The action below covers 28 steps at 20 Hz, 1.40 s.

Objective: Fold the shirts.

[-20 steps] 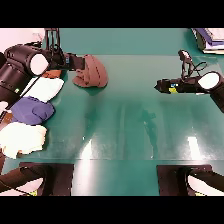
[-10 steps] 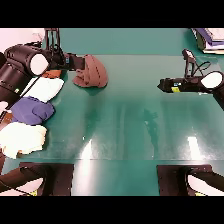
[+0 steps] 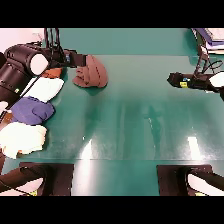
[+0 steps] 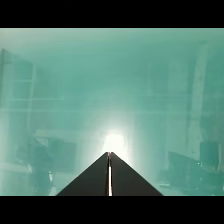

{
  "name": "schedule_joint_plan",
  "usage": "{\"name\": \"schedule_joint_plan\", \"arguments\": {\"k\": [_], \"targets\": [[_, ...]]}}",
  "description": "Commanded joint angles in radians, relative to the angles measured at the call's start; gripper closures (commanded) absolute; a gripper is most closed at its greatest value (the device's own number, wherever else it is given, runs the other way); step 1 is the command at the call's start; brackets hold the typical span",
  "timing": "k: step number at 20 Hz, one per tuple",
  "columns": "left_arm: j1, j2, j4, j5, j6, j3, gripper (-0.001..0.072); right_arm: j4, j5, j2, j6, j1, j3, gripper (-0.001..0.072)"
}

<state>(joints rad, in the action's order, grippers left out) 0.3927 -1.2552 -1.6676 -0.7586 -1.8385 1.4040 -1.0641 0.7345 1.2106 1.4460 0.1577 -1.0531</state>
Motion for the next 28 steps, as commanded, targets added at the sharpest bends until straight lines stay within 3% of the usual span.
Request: {"name": "schedule_joint_plan", "arguments": {"k": [1, 2, 3, 4, 5, 6, 7, 8, 9, 11, 13, 20, 23, 24, 25, 27, 28], "targets": [[-0.001, -0.001, -0.004, 0.026, 0.044, 0.0, 0.0683, 0.001, 0.013, -0.002, 0.004, -0.006, -0.001, 0.0695], [-0.001, -0.003, -0.004, 0.026, 0.044, 0.0, 0.0678, 0.0, 0.018, -0.008, 0.004, -0.006, 0.0, 0.0695], [-0.001, -0.008, -0.006, 0.034, 0.058, 0.0, 0.0359, 0.0, 0.017, -0.022, 0.004, -0.006, -0.001, 0.0695], [-0.002, -0.021, -0.01, 0.053, 0.063, 0.0, -0.001, 0.0, 0.013, -0.041, 0.004, -0.006, -0.001, 0.0695], [-0.015, -0.039, -0.006, 0.063, 0.061, 0.0, 0.0, -0.001, 0.005, -0.065, 0.004, -0.006, -0.001, 0.069], [-0.035, -0.067, 0.01, 0.064, 0.05, 0.001, 0.0001, -0.002, -0.002, -0.092, 0.004, -0.006, -0.001, 0.0584], [-0.059, -0.098, 0.044, 0.066, 0.037, 0.001, 0.0, -0.002, -0.001, -0.117, 0.003, -0.006, -0.001, 0.0418], [-0.09, -0.137, 0.105, 0.071, 0.041, 0.002, 0.0, -0.002, 0.002, -0.142, 0.004, -0.006, -0.001, 0.0373], [-0.116, -0.178, 0.17, 0.07, 0.058, 0.012, 0.0, -0.002, 0.003, -0.165, 0.004, -0.006, -0.001, 0.0373], [-0.145, -0.274, 0.344, 0.055, 0.201, 0.062, 0.0, -0.001, 0.006, -0.204, 0.004, -0.006, -0.001, 0.0373], [-0.146, -0.369, 0.439, 0.029, 0.276, 0.13, 0.0, -0.001, 0.019, -0.24, 0.004, -0.006, -0.001, 0.0374], [-0.146, -0.547, 0.568, 0.001, 0.275, 0.258, 0.0003, 0.0, 0.077, -0.296, 0.004, -0.006, -0.001, 0.0374], [-0.145, -0.551, 0.577, 0.023, 0.305, 0.258, 0.0407, 0.0, 0.1, -0.296, 0.004, -0.006, -0.001, 0.0374], [-0.145, -0.551, 0.577, 0.034, 0.312, 0.258, 0.0575, 0.0, 0.103, -0.296, 0.004, -0.006, -0.001, 0.0376], [-0.145, -0.551, 0.578, 0.037, 0.317, 0.264, 0.0681, 0.0, 0.105, -0.296, 0.004, -0.006, -0.001, 0.0401], [-0.145, -0.548, 0.577, -0.022, 0.33, 0.32, 0.0685, -0.003, 0.107, -0.298, 0.003, -0.006, -0.012, 0.0403], [-0.145, -0.543, 0.577, -0.08, 0.388, 0.38, 0.0686, -0.003, 0.107, -0.298, 0.002, -0.006, -0.04, 0.0403]]}}
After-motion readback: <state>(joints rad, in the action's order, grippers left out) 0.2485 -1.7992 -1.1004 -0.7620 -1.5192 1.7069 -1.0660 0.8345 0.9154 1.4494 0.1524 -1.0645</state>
